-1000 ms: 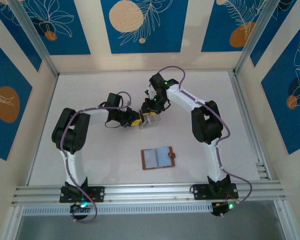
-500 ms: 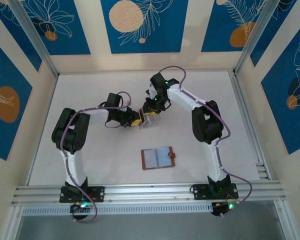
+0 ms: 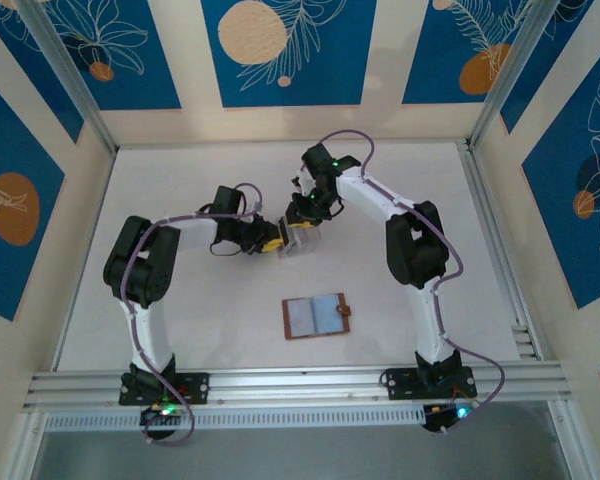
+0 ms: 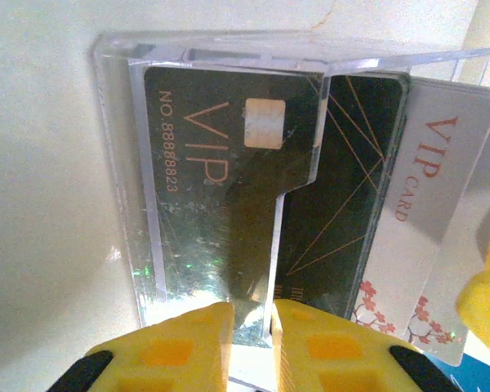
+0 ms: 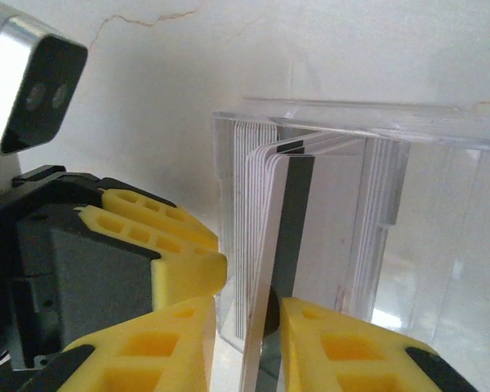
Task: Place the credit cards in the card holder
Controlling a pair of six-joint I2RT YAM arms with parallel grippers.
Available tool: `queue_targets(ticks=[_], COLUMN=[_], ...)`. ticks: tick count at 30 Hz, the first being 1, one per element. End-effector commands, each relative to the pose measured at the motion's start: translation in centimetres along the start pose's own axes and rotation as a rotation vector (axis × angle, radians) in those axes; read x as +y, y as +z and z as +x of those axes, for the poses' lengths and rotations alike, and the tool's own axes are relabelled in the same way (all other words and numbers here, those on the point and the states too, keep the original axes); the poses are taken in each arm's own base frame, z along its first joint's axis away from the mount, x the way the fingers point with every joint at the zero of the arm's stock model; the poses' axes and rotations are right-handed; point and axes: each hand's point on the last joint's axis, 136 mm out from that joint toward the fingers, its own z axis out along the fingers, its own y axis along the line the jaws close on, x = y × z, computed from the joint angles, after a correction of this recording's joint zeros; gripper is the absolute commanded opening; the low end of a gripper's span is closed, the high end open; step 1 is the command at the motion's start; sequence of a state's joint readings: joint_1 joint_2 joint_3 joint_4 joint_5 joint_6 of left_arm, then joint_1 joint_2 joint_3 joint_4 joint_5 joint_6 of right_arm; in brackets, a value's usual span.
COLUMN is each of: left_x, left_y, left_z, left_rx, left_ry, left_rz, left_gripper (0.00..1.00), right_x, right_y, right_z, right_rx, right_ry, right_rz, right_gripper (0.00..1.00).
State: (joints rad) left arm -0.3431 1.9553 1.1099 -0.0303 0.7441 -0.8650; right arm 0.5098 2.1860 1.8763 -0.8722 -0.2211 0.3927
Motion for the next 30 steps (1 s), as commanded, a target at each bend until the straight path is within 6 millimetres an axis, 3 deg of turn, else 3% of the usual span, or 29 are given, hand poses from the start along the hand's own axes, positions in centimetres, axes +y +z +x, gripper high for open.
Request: queue_targets(ticks=[1,10,13,18,25,30], left_x=[0.5,0.3,-0.1,-1.7,-4.6,-5.9], left_y=[0.1,0.0,-0.4,-1.9,-4.3,-4.3], left_z=[-0.3,-0.4,-0.5,-0.9,-1.6,-2.5], left_rx=[-0.006,-0.007,-0.013,-0.040,-0.083,-0.085], left_ry=[0.004,0.005,0.010,0.030,0.069,0.075], left_rz=[-0.005,0.000,0.006,0.028,0.056,0.074], left_gripper=[0.20,0.20,0.20,0.20,0.21,0.20], right_x=[1.8,0.6,0.4,0.3,-0.3,-0.2], right_y=[-2.6,-2.7,-2.7,-2.0,-0.9,-0.6], right_z=[-0.5,-0.4,-0.5,-0.7,-0.6,-0.4], right_rx=[-0.041,-0.042,-0.041,-0.020,0.008,0.021], right_ry=[-0.011,0.018,0.012,0.008,0.024,0.038], right_rz=[-0.054,-0.038,-0.025,-0.025,-0.024,-0.066], right_gripper=[0.28,0.22,0.25,0.32,0.31,0.28])
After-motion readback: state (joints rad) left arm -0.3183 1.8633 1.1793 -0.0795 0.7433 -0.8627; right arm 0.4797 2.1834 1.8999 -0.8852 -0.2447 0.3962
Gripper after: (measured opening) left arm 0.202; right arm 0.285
